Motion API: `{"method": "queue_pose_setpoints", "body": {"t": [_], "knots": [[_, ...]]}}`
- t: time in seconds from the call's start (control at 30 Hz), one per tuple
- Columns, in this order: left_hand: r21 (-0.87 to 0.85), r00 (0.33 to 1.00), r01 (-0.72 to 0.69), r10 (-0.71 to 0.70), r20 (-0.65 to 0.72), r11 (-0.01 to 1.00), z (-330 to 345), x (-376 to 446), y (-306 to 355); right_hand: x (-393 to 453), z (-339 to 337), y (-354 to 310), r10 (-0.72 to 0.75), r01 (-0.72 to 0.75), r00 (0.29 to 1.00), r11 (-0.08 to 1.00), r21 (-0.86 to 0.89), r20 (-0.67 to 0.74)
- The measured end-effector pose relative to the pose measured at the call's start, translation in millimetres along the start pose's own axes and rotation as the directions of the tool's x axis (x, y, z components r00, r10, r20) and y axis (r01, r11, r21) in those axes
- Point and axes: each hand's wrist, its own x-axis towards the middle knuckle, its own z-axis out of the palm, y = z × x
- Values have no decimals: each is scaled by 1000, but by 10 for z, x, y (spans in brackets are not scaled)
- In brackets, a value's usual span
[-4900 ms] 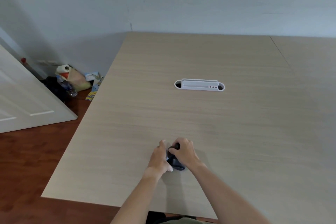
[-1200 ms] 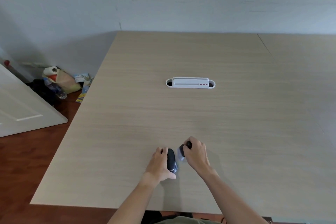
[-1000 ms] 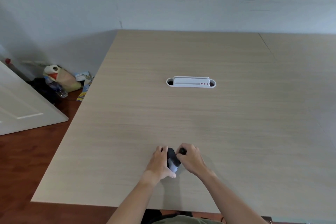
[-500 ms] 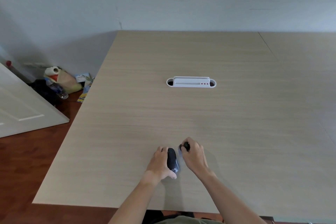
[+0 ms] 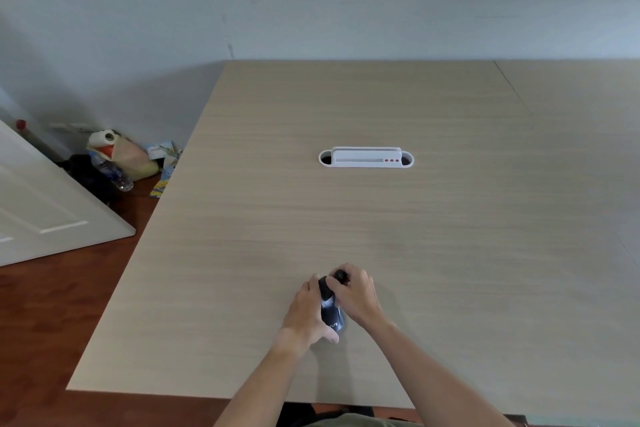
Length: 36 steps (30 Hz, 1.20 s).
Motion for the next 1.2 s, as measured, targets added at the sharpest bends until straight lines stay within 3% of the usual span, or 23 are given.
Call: {"method": "queue_pose_setpoints", "body": {"t": [0.1, 0.23, 0.3, 0.4, 0.43, 0.6, 0.83, 1.03, 1.2], "knots": [[18, 1000, 3, -3, 3, 1000, -9, -17, 20, 78, -81, 37, 22, -32, 996, 994, -102, -90], [50, 1000, 7, -8, 18, 999, -17, -20, 42, 110, -165, -8, -11, -10, 980, 995, -102, -200], [41, 1000, 1, -1, 10, 999, -22, -19, 45, 92, -129, -59, -9, 0, 991, 998, -69, -137], [30, 1000, -2, 1, 26, 1000, -37, -8, 53, 54, -52, -53, -15, 23, 998, 993, -117, 68], [42, 999, -3, 2, 35, 999, -41, 0, 57, 48, -45, -19, -27, 37, 997, 990, -138, 71], [115, 998, -9, 2, 59, 993, -51, 40, 99, 7, -236, 147, -157, 129, 985, 948, -291, -77], [187, 998, -5, -7, 61, 982, -43, 105, 186, -81, -545, 414, -317, 201, 915, 895, -398, -251], [293, 998, 24, -40, 48, 956, -30, 121, 247, -146, -511, 696, -351, 164, 921, 744, -648, -169], [342, 998, 38, -50, 25, 939, 1, 99, 261, -269, -416, 894, -311, 180, 948, 698, -694, -67]]}}
